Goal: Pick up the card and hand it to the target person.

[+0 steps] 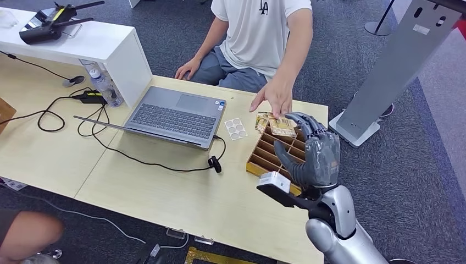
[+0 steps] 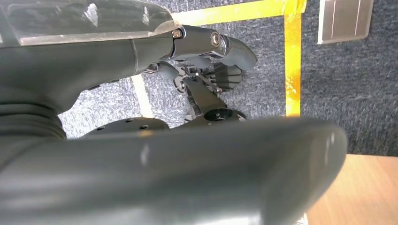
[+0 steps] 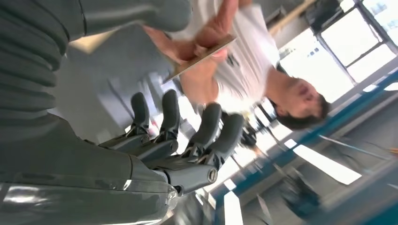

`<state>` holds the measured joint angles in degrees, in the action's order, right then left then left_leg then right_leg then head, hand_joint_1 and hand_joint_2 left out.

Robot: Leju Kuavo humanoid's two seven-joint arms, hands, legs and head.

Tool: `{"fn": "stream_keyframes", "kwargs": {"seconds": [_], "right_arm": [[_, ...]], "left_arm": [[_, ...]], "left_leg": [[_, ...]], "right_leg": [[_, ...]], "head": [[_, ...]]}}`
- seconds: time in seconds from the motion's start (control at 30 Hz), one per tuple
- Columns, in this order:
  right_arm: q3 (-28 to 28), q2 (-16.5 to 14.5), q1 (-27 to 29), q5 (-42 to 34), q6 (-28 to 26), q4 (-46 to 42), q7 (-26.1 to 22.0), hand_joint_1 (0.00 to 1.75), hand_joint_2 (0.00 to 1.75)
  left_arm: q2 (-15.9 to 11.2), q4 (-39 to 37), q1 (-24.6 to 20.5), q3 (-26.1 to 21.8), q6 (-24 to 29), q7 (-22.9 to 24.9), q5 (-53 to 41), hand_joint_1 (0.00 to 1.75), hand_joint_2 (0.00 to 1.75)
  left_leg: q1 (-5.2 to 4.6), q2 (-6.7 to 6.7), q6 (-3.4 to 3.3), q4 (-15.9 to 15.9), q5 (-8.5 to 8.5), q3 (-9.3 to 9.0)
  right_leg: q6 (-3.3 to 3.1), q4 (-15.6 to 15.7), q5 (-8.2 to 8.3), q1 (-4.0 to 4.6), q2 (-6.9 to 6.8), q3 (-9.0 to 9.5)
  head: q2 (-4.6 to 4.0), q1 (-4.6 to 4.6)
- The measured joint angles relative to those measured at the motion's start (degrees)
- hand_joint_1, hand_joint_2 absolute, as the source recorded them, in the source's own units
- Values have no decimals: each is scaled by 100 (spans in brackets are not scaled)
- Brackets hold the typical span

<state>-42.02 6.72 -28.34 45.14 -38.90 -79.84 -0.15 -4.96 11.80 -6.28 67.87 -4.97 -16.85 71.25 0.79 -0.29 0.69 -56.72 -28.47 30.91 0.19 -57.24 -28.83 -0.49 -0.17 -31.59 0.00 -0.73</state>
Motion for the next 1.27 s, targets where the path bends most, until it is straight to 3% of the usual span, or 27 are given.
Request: {"fn": "stream_keyframes", "kwargs": {"seconds": [0.2, 0.4, 0.93, 1.27], "right_arm": [[55, -29, 22, -3736, 770, 129, -765, 0, 175], [256, 88, 215, -5904, 1490, 164, -837, 0, 175], [726, 672, 970, -6314, 1670, -284, -99, 0, 175], [1046, 853, 1392, -6265, 1780, -555, 13, 0, 175]], "left_arm": [[0, 0, 2, 0, 51, 31, 104, 0, 0], [-2, 0, 5, -1, 84, 83, 172, 0, 0], [-9, 0, 10, -15, 182, 152, 284, 0, 0], [-9, 0, 8, -15, 178, 164, 267, 0, 0]], "left_leg": [[0, 0, 0, 0, 0, 0], [0, -1, 0, -1, 0, 1], [0, -1, -1, -1, -1, 0], [0, 0, -1, -1, -1, 0]], "right_leg": [[0, 0, 0, 0, 0, -1], [0, 1, 0, 0, 0, -4], [0, 3, 0, 0, 0, -3], [1, 3, 0, 0, 0, -2]], "head": [[0, -1], [0, 0], [0, 0], [0, 1]]}}
